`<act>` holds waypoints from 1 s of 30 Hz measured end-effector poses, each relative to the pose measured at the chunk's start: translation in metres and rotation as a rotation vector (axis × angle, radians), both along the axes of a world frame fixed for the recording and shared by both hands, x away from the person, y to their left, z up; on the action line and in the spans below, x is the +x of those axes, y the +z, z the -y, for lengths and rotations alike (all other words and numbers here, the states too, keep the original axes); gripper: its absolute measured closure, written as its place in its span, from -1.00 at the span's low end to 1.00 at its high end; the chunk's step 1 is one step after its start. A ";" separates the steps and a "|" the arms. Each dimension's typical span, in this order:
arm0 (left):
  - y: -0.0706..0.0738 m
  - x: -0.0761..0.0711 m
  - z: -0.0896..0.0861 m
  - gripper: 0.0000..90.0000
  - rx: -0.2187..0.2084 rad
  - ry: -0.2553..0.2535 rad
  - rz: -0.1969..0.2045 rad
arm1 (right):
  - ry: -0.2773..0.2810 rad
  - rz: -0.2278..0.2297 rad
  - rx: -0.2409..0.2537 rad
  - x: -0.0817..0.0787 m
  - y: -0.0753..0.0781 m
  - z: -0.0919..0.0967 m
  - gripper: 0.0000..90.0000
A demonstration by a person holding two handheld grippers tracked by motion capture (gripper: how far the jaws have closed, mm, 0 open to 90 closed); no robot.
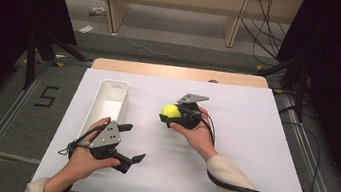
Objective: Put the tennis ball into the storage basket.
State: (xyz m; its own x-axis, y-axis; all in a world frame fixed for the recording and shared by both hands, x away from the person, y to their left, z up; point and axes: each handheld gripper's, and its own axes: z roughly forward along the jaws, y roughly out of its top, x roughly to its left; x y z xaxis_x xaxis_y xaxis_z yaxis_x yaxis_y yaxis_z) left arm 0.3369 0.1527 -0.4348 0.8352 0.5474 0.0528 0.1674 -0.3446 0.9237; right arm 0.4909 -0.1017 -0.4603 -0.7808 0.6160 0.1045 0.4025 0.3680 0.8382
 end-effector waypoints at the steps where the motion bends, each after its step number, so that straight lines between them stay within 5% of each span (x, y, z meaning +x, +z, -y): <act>1: 0.000 0.000 0.000 -0.98 -0.001 0.000 0.000 | 0.001 0.001 0.002 0.000 0.001 0.000 -0.41; 30: 0.000 0.000 0.001 -0.98 0.002 -0.004 0.001 | 0.051 0.064 0.076 -0.013 0.032 -0.014 -0.41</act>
State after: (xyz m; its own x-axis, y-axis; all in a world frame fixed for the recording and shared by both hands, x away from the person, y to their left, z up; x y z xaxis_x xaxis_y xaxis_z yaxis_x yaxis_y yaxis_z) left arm 0.3367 0.1515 -0.4348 0.8373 0.5439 0.0551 0.1647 -0.3471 0.9233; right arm 0.4778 -0.0877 -0.4278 -0.8176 0.5674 0.0983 0.3296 0.3211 0.8879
